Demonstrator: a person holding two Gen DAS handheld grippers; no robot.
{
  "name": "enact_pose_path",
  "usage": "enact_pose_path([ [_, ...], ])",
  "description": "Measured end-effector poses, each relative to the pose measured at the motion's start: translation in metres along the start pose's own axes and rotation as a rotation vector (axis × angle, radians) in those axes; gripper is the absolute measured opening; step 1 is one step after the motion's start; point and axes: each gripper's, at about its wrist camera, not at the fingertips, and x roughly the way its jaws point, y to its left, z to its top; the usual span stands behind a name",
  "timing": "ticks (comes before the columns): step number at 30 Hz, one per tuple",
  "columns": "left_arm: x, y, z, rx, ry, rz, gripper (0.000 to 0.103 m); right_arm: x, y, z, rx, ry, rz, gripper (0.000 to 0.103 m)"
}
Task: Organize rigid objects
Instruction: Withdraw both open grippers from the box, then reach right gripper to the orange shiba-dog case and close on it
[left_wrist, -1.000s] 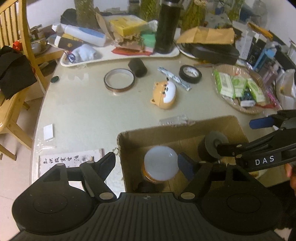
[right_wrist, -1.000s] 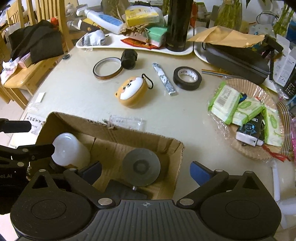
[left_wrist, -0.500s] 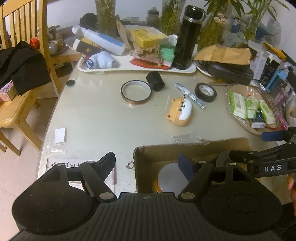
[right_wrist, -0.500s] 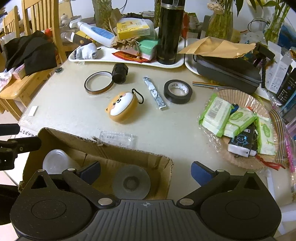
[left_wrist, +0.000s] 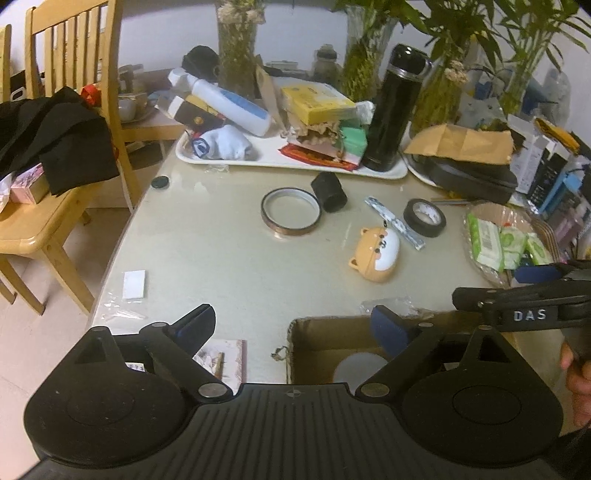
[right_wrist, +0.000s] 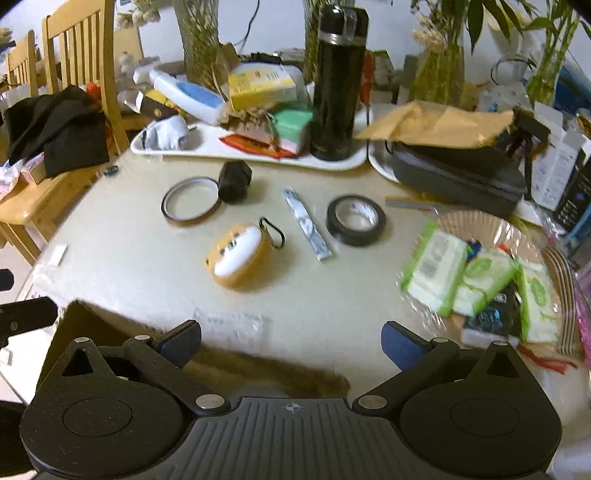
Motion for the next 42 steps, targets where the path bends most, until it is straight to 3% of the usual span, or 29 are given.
enact_pose_path([
  [6,-0.004,0.001,0.005,0.023,-0.026,0.023,0.093,0.016,0.009,0.015,-0.053,0.007,-0.005,0.103],
  [11,-0.001,0.005,0.009,0.061,0.039,0.039,0.093,0.026,0.012,0.022,-0.057,0.048,0.007,0.103],
  [19,-0.007,0.008,0.011,0.077,0.043,0.042,0.093,0.037,0.021,0.026,-0.072,0.075,0.029,0.103],
  [42,-0.007,0.028,0.015,0.015,0.078,0.034,0.092,0.089,0.049,0.060,-0.104,0.109,0.056,0.103],
])
